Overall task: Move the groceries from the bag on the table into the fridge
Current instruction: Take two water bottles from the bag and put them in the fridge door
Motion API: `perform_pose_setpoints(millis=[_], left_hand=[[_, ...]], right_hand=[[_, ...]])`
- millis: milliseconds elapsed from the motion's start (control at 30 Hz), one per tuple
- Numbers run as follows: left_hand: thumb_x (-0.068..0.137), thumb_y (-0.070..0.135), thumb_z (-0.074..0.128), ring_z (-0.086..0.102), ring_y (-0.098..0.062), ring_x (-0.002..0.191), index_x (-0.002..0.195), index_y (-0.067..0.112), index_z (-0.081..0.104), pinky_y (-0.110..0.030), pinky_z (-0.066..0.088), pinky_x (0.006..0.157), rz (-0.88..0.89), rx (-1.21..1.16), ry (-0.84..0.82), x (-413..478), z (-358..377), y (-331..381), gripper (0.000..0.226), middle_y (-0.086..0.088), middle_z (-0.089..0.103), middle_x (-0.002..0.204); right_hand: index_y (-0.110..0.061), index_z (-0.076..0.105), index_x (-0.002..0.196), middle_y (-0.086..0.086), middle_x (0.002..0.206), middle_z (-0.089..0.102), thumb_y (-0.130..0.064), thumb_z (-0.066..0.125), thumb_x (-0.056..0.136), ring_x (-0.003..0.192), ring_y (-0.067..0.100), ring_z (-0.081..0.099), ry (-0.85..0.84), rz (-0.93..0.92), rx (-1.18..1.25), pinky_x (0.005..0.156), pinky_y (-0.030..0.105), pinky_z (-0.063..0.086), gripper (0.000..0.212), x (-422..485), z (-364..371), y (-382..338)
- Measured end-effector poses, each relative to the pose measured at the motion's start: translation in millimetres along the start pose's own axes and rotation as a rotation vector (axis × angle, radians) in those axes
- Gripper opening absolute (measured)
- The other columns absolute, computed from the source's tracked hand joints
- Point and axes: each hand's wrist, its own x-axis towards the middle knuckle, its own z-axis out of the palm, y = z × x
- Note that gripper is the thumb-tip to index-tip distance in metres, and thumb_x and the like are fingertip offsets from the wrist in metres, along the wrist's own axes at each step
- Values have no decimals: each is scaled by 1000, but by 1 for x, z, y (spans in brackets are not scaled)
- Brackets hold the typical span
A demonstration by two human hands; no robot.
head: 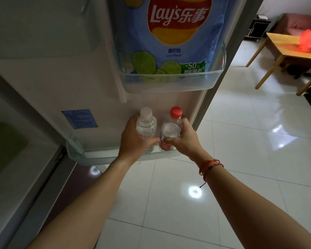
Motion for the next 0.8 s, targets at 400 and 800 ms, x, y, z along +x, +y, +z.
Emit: perform_pose_setpoints(millis=[400, 800], left_hand=[[63, 24, 87, 60, 1, 93, 107, 51, 42, -24, 50, 81, 20, 43, 49, 2, 2, -9, 68, 20, 61, 104], [63, 32, 90, 57, -2, 101, 117, 38, 50, -14, 43, 80, 25, 126, -15, -9, -17, 0, 67, 15, 56, 118]], right_hand=[[-17, 45, 134, 1, 121, 59, -10, 88, 72, 111, 27, 59, 4, 5, -3, 98, 42, 53, 76, 0, 1, 1], [-26, 35, 142, 0, 119, 62, -31, 86, 72, 105, 26, 64, 11, -32, -88, 91, 38, 55, 88, -15, -13, -5]])
